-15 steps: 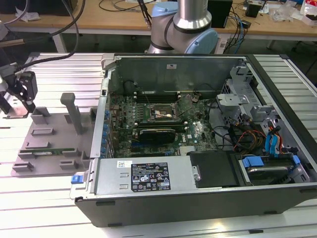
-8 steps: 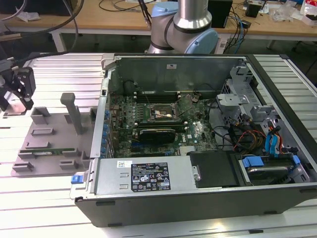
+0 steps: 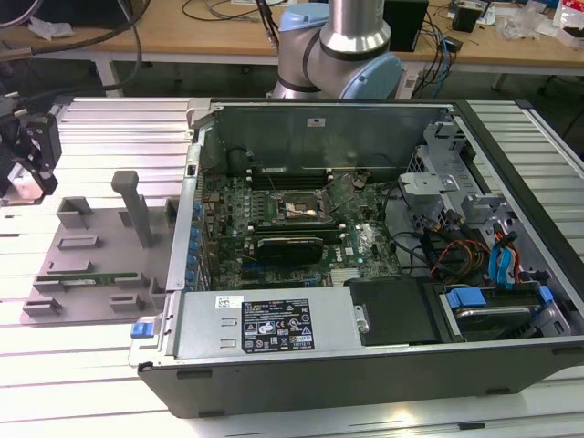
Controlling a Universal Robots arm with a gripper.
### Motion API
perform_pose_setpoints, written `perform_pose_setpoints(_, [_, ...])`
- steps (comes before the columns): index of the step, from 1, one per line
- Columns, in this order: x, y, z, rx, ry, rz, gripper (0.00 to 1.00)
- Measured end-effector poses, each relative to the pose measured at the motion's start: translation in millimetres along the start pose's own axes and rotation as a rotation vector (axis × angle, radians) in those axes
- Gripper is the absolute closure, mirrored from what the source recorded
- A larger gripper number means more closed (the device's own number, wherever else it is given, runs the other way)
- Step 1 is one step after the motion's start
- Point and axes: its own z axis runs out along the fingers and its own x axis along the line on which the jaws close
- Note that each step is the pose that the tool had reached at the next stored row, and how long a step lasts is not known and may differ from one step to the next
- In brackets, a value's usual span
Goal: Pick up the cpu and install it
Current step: 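Pick up the cpu and move it towards the insertion slot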
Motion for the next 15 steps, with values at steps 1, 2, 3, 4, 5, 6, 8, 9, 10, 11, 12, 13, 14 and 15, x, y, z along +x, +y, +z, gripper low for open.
perform_pose_setpoints(1, [0.0, 0.0, -0.7, 0.0001, 0.0, 0.0, 0.45])
perform_pose_setpoints(2, [-0.1, 0.1, -3.0, 0.0001, 0.0, 0.0, 0.45])
perform_pose_setpoints(3, [-0.1, 0.2, -4.7, 0.0, -0.0001, 0.0, 0.45])
perform_pose_setpoints(4, [-0.2, 0.2, -5.9, 0.0001, 0.0, 0.0, 0.45])
perform_pose_setpoints(5, [-0.2, 0.2, -6.9, 0.0002, 0.0, 0.0, 0.45])
perform_pose_setpoints(6, [-0.2, 0.2, -7.6, 0.0002, 0.0, 0.0, 0.45])
perform_pose_setpoints(8, [-0.3, 0.3, -10.9, 0.0003, 0.0, 0.0, 0.45])
perform_pose_setpoints(9, [-0.4, 0.4, -12.8, 0.0003, 0.0, 0.0, 0.45])
perform_pose_setpoints(10, [-0.5, 0.5, -14.5, 0.0004, 0.0, 0.0, 0.45])
perform_pose_setpoints(11, [-0.5, 0.5, -15.3, 0.0005, -0.0001, 0.0, 0.45])
perform_pose_setpoints(12, [-0.5, 0.6, -16.3, 0.0005, 0.0, 0.0, 0.45])
perform_pose_setpoints(13, [-0.6, 0.7, -17.8, 0.0006, -0.0001, 0.0, 0.45])
perform_pose_setpoints(14, [-0.6, 0.7, -19.3, 0.0006, 0.0, 0.0, 0.45])
perform_pose_setpoints(15, [-0.7, 0.8, -20.3, 0.0006, 0.0, 0.0, 0.45])
